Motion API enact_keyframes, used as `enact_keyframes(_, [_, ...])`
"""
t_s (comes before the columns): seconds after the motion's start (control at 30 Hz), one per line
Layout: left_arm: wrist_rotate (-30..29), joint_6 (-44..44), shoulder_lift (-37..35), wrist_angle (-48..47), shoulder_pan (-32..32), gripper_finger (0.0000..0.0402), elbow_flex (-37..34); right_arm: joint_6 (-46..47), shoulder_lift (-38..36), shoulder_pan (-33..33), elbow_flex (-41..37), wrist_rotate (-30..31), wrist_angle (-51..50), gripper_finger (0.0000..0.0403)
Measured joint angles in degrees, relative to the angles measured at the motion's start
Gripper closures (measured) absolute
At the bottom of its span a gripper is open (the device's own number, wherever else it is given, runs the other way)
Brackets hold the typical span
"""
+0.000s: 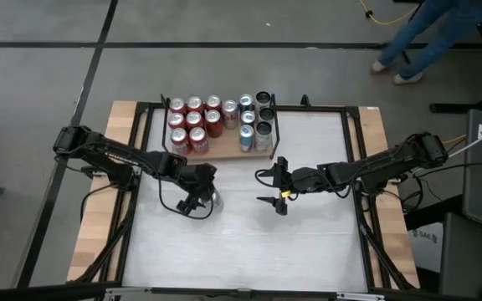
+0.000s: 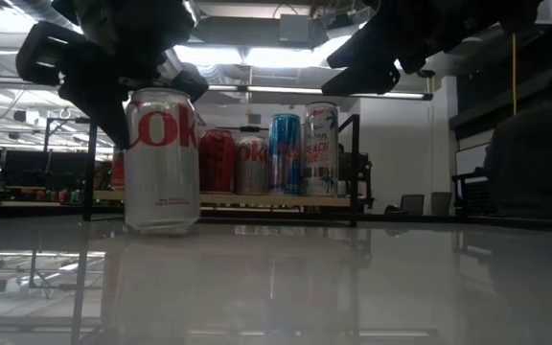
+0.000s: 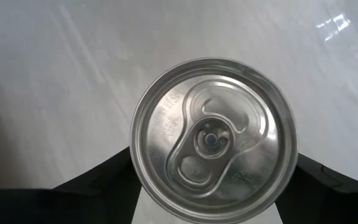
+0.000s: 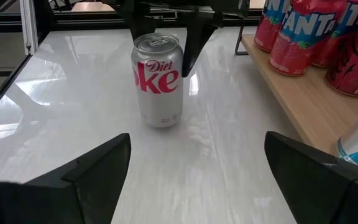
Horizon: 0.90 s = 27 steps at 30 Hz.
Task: Place canned beverage on shelf
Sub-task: Put the red silver soda can on the shelf aligned with the other red silver soda can
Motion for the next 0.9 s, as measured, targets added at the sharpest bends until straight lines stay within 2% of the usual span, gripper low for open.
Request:
enact_keyframes(0.33, [0.0, -0.2, 0.0, 0.0, 0.0, 0.0087, 0.0, 0.0, 0.0, 0.0, 0.0, 0.0, 0.0, 0.0045])
enact_keyframes(0.9, [-0.1, -0.2, 0.0, 0.1, 0.0, 0.0083, 0.0, 0.0, 0.0, 0.0, 0.0, 0.0, 0.0, 0.0045])
